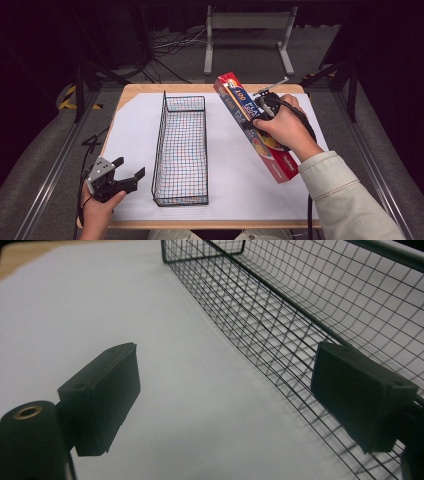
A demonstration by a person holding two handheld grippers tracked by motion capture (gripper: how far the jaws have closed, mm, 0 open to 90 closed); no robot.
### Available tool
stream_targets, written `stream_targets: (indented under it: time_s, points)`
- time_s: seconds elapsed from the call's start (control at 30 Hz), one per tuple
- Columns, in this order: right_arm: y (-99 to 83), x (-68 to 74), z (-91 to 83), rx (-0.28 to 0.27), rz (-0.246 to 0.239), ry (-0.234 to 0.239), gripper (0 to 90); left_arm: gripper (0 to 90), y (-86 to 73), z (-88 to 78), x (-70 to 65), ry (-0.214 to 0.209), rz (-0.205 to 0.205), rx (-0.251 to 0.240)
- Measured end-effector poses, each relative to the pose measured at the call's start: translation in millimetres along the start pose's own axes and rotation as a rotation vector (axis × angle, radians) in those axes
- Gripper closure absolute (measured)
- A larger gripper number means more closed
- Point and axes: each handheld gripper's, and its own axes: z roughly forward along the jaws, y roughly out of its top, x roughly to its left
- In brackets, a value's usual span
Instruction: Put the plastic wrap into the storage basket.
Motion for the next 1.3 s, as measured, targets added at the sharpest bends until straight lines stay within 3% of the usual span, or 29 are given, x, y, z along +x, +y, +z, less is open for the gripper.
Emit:
stream_targets:
  time_s: [0.17, 0.33, 0.6, 0.67, 0.8, 1.1, 1.3]
  points:
    - [8.9, 10.7, -1.6, -0.008, 0.102, -0.031, 41.1, 13.0, 1.7, -2.8, 2.6, 0.033, 0.038, -0.002]
    - [18.9, 22.4, -4.8, -0.019, 0.18, -0.064, 41.0, 13.0, 3.3, -2.9, -2.1, 0.004, 0.054, 0.001]
    - [29.0, 30.4, -2.2, -0.063, 0.284, -0.05, 41.0, 12.8, 4.6, -0.2, -4.7, -0.017, 0.051, 0.0]
    - [31.1, 30.8, -2.4, -0.063, 0.308, -0.029, 41.0, 12.8, 5.2, 0.3, -7.2, -0.019, 0.059, 0.003]
    - [35.5, 31.7, -1.6, -0.07, 0.387, 0.071, 41.0, 12.7, 4.5, 1.1, -7.3, -0.018, 0.068, 0.008]
    - [47.8, 49.2, 6.2, -0.076, 0.4, 0.059, 40.9, 12.8, 0.8, 0.5, -1.6, -0.017, 0.036, 0.003]
    - [62.4, 59.5, 15.5, -0.079, 0.43, 0.016, 40.9, 12.8, 0.5, -2.0, -2.9, -0.008, 0.045, 0.0]
